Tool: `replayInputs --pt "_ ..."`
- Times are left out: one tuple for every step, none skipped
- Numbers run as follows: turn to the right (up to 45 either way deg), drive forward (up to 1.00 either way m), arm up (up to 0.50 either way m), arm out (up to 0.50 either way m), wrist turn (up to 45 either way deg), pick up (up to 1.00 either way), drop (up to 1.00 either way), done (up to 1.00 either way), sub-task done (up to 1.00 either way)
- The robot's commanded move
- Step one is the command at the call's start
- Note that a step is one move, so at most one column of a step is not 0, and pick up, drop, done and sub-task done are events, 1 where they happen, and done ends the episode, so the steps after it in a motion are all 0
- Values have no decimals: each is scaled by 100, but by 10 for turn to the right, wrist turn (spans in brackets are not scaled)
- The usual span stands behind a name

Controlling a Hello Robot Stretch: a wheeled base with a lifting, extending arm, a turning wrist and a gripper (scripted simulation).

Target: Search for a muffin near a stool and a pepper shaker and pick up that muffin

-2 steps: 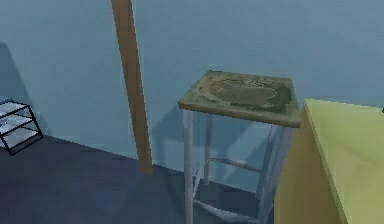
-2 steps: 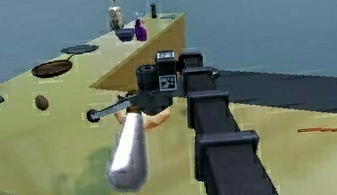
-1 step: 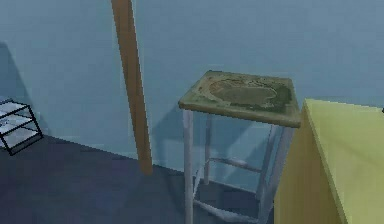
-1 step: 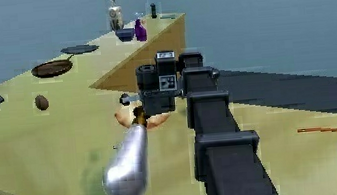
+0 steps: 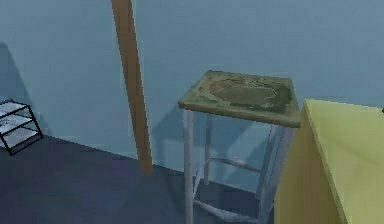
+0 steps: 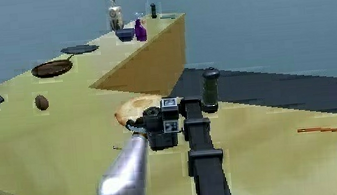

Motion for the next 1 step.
replayInputs --pt "0 0 0 0 0 100 0 0 0"
